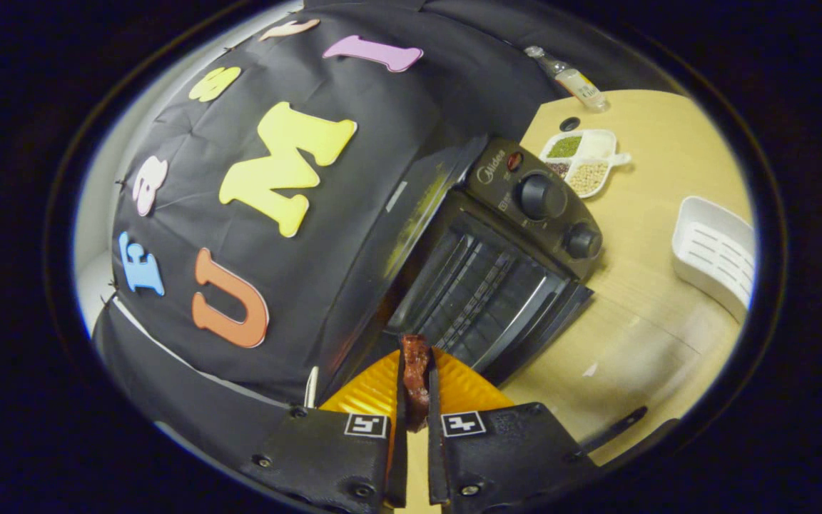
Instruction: Open the toaster oven, put the food inside, and close the toaster oven door.
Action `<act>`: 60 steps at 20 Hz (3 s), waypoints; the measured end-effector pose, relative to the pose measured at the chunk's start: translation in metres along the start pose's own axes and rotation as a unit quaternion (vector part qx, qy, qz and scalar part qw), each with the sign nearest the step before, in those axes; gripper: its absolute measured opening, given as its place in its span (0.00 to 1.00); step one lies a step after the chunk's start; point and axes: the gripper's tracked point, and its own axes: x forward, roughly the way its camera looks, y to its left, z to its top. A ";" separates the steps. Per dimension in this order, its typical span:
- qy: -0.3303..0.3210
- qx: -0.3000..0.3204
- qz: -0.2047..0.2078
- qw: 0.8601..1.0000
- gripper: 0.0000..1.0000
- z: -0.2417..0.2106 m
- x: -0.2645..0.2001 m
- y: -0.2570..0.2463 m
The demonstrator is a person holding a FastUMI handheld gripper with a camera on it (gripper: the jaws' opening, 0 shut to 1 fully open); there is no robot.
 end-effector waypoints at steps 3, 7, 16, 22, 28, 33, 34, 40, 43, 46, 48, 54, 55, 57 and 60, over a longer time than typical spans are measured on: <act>-0.022 -0.001 -0.011 1.000 0.14 0.003 0.030 -0.010; -0.026 -0.009 -0.022 0.999 0.15 -0.006 0.058 -0.013; -0.016 -0.136 -0.066 0.988 0.25 -0.011 0.073 -0.019; -0.018 -0.254 -0.102 0.962 0.62 0.003 0.063 -0.027; -0.019 -0.330 -0.094 0.939 0.92 0.013 0.041 -0.019; -0.011 -0.373 -0.084 0.924 0.92 0.010 -0.012 -0.014; -0.010 -0.384 -0.080 0.920 0.92 0.012 -0.025 -0.013; 0.009 -0.442 -0.084 0.893 0.92 0.012 -0.123 -0.031; 0.020 -0.464 -0.097 0.880 0.92 0.012 -0.172 -0.051; 0.035 -0.478 -0.112 0.871 0.91 0.003 -0.211 -0.078; 0.046 -0.477 -0.117 0.870 0.91 -0.009 -0.228 -0.096; 0.085 -0.476 -0.118 0.867 0.92 -0.067 -0.242 -0.135; 0.093 -0.475 -0.117 0.867 0.92 -0.077 -0.238 -0.138; 0.108 -0.474 -0.117 0.866 0.92 -0.094 -0.225 -0.143; 0.120 -0.473 -0.121 0.864 0.92 -0.108 -0.200 -0.144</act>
